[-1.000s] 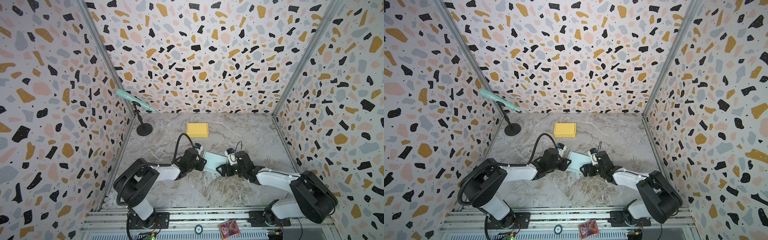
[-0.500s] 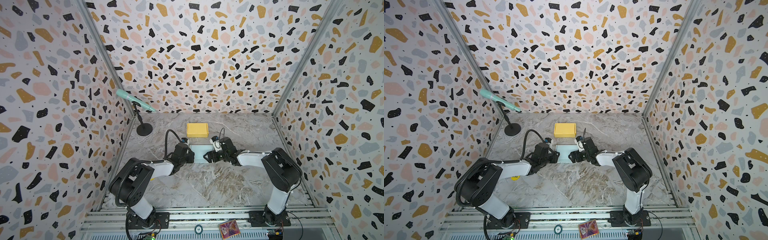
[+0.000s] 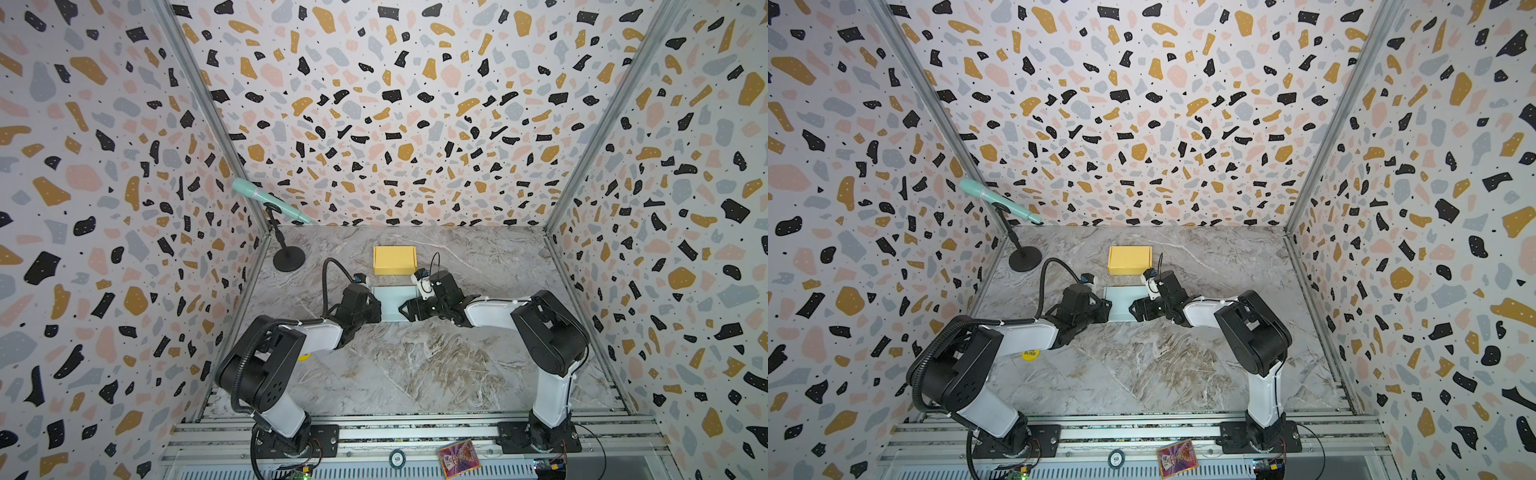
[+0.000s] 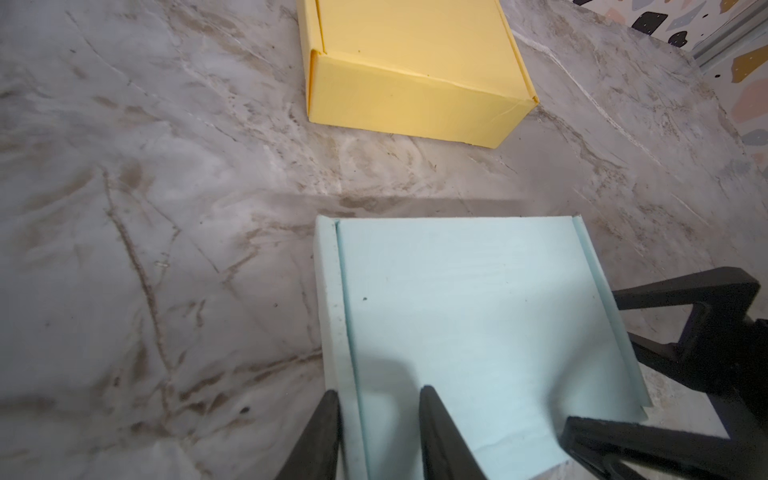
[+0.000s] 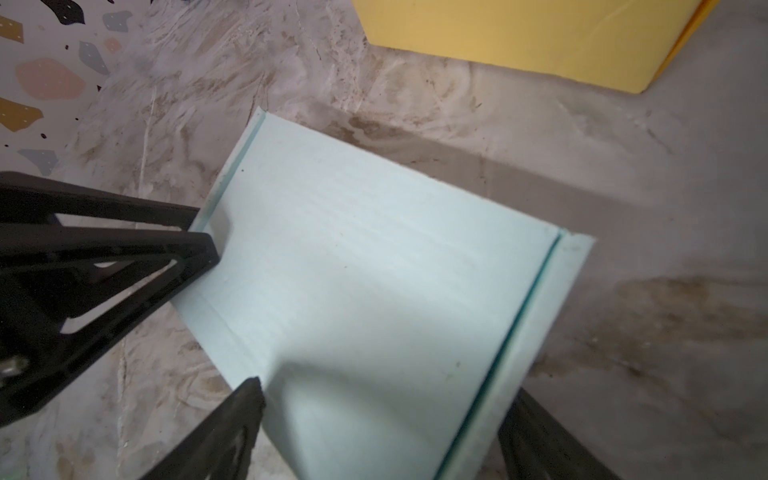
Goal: Fold the paper box
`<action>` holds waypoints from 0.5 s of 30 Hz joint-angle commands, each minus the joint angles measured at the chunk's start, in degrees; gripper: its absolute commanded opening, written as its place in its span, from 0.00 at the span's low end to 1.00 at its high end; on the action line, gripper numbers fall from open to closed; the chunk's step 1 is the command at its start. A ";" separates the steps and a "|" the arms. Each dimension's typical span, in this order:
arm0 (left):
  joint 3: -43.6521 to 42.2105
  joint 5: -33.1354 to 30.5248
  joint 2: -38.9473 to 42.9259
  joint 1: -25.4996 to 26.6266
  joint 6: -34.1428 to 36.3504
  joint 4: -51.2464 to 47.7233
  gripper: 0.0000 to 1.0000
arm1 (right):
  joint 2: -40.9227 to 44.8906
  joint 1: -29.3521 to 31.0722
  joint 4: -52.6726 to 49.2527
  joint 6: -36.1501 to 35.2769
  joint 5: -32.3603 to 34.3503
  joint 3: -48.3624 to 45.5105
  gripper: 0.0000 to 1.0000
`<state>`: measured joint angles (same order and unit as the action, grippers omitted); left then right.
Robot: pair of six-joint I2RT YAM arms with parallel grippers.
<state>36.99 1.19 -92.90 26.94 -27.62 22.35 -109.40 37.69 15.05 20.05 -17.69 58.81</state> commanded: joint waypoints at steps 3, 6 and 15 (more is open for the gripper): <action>-1.06 4.70 -0.30 0.62 0.72 2.59 0.35 | -0.16 2.96 2.88 0.00 -5.80 1.66 0.87; -0.89 4.87 -0.77 0.56 0.67 2.79 0.36 | 0.37 2.83 2.79 0.03 -5.17 1.47 0.88; -1.27 4.79 -0.87 0.13 0.25 3.40 0.40 | 2.24 2.13 2.88 0.07 -3.81 0.34 0.90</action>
<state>36.56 1.56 -92.97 26.68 -27.64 23.31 -109.40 37.95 15.25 20.27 -17.58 58.78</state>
